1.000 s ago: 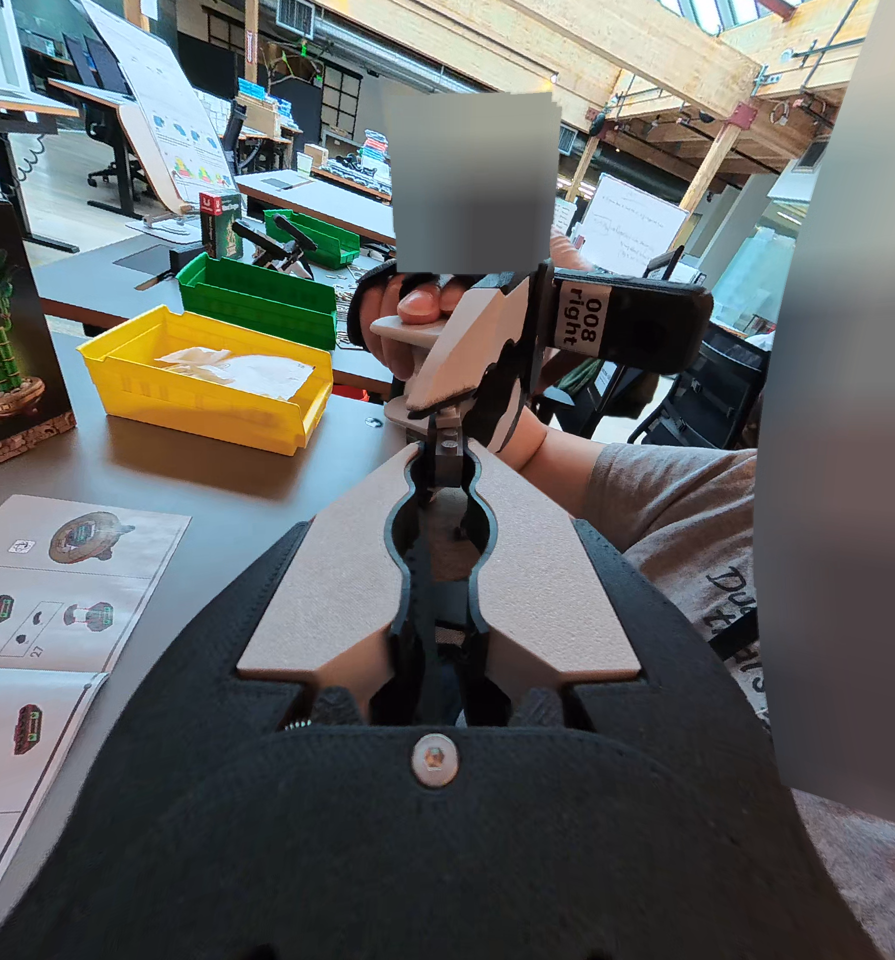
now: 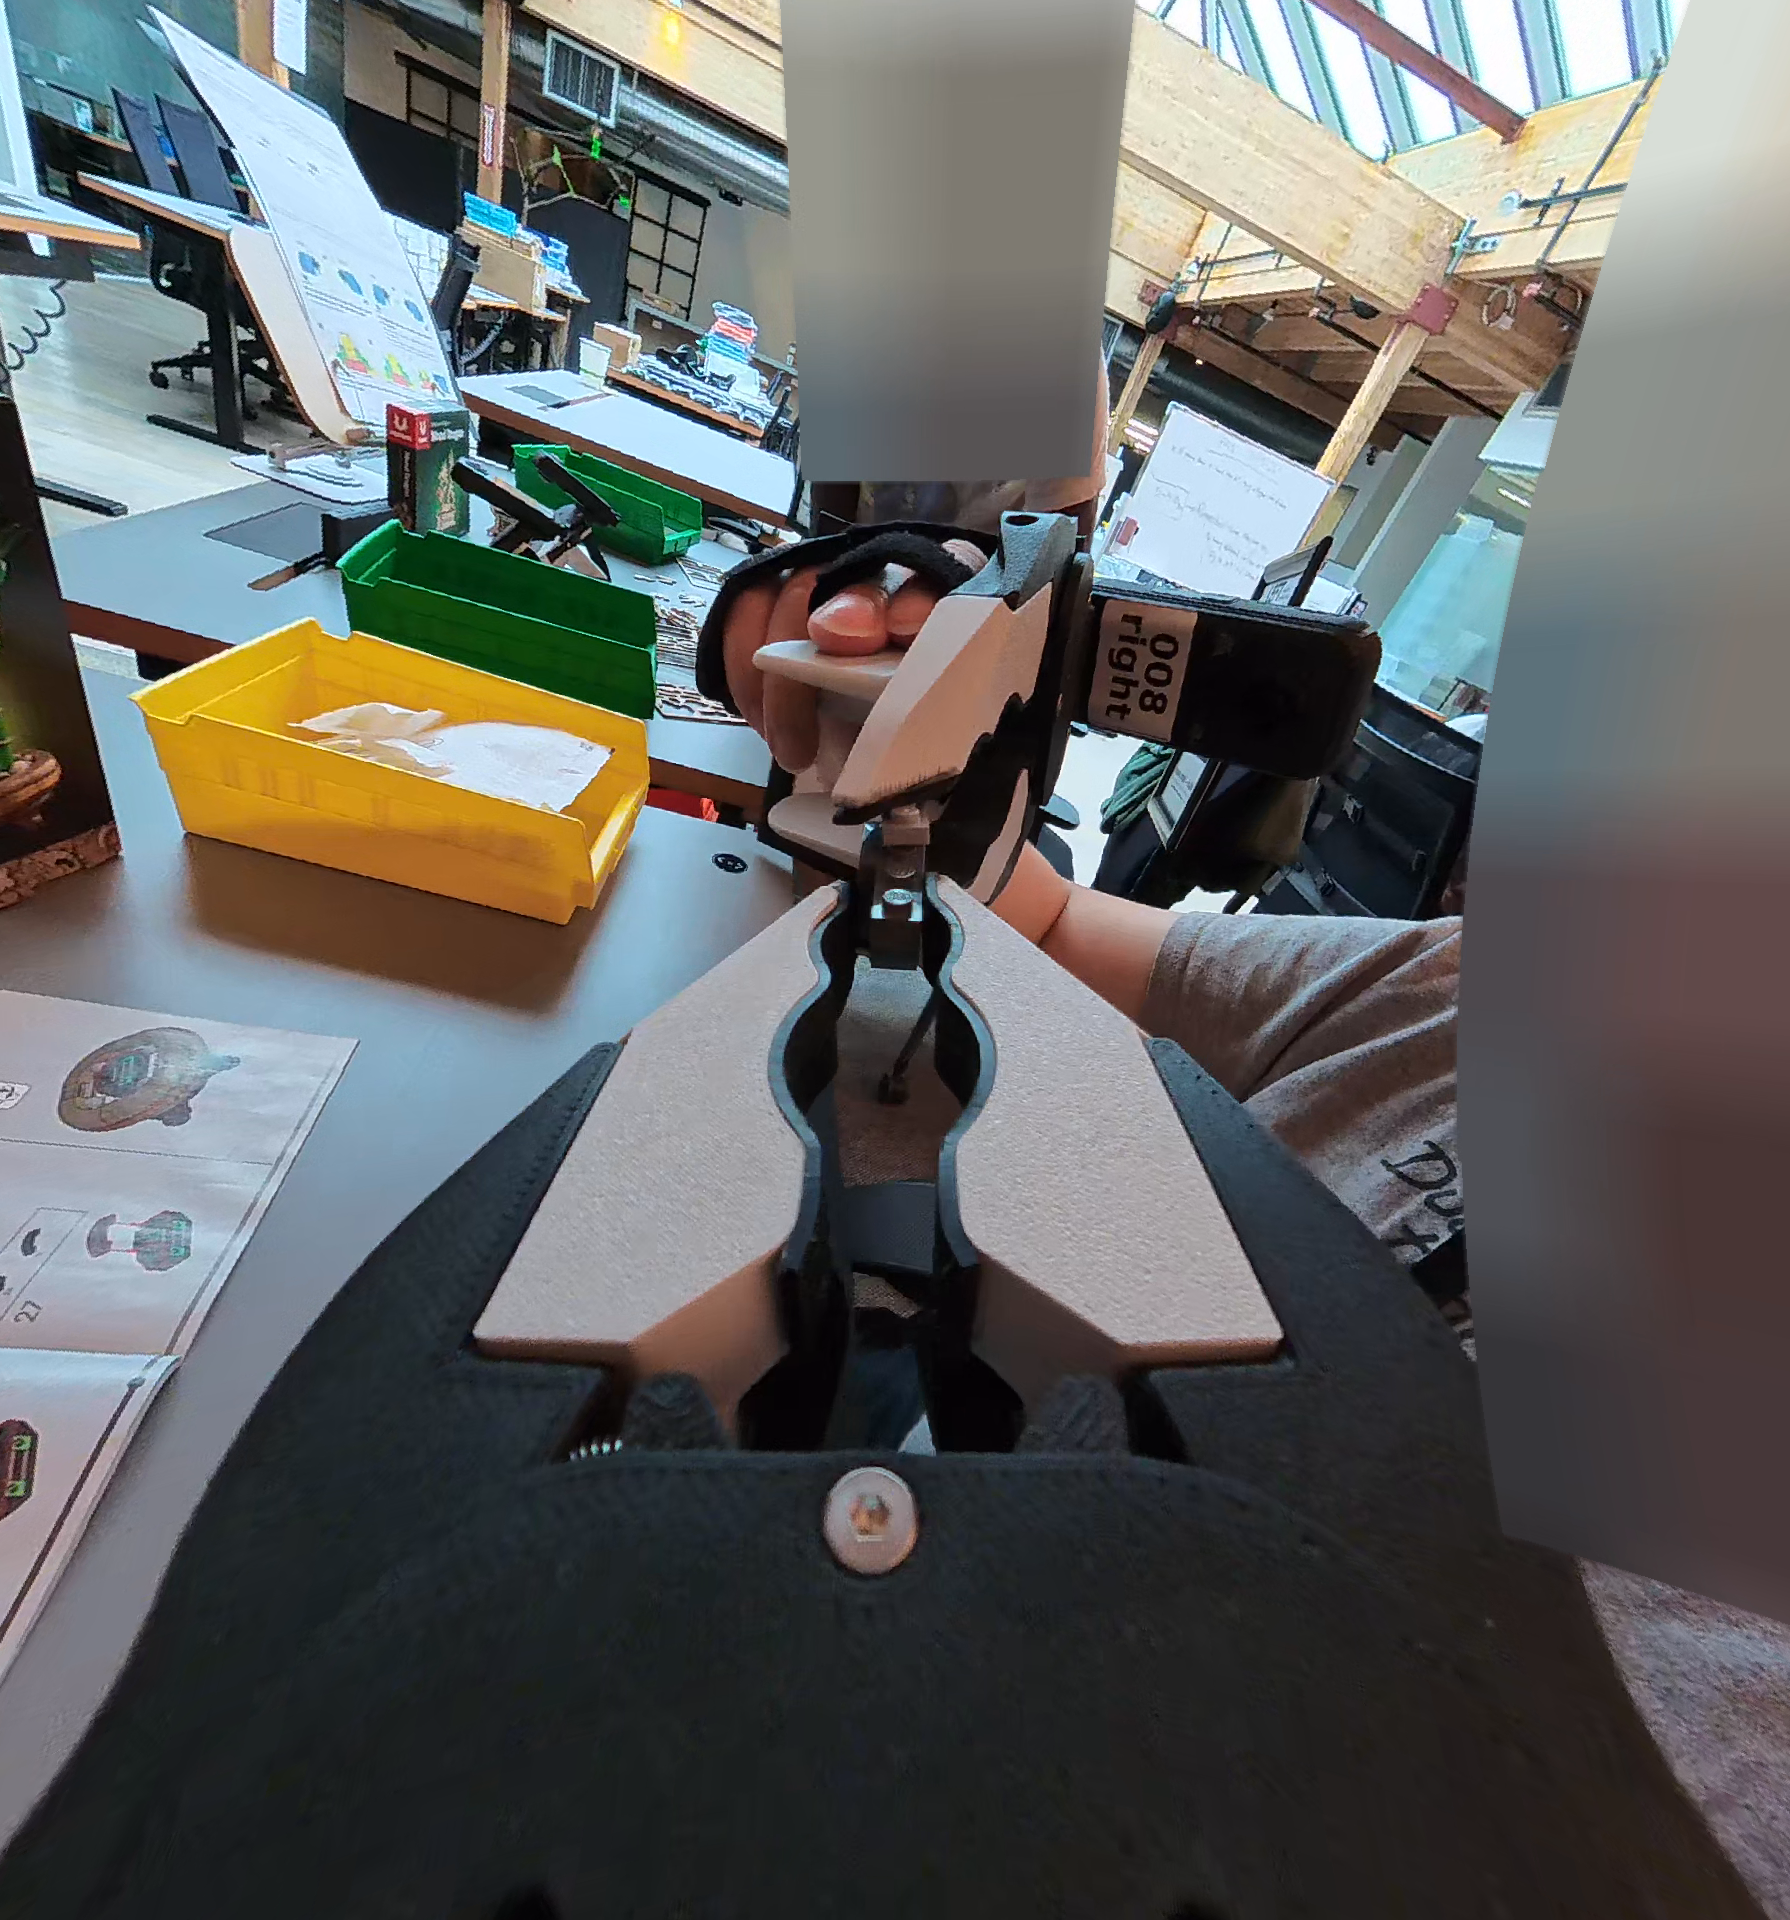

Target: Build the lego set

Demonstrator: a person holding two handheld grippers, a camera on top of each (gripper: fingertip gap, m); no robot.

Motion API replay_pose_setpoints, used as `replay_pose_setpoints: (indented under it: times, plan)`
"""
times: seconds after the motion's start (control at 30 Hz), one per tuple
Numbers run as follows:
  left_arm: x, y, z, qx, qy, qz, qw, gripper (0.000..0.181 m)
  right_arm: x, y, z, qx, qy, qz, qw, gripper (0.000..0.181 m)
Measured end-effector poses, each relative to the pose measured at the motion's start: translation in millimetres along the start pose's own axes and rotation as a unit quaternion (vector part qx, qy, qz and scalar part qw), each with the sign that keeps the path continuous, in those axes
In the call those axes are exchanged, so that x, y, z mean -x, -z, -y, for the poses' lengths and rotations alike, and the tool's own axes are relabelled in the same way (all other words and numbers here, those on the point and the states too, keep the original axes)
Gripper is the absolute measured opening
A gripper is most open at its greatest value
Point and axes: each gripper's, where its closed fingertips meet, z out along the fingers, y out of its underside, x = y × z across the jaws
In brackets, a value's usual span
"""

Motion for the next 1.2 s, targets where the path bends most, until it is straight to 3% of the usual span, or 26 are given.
replay_pose_setpoints:
  times: [0.33, 1.2]
  plan:
    - [2, -1, -4, 0.012, 0.018, 0.0, 1.0, 0.009, 4, 0, -2, 0.005, 0.009, 0.005, 1.0, 0.022]
    - [1, -2, -11, 0.044, -0.068, 0.056, 0.995, 0.009, 11, -1, 1, 0.012, 0.058, 0.003, 0.998, 0.022]
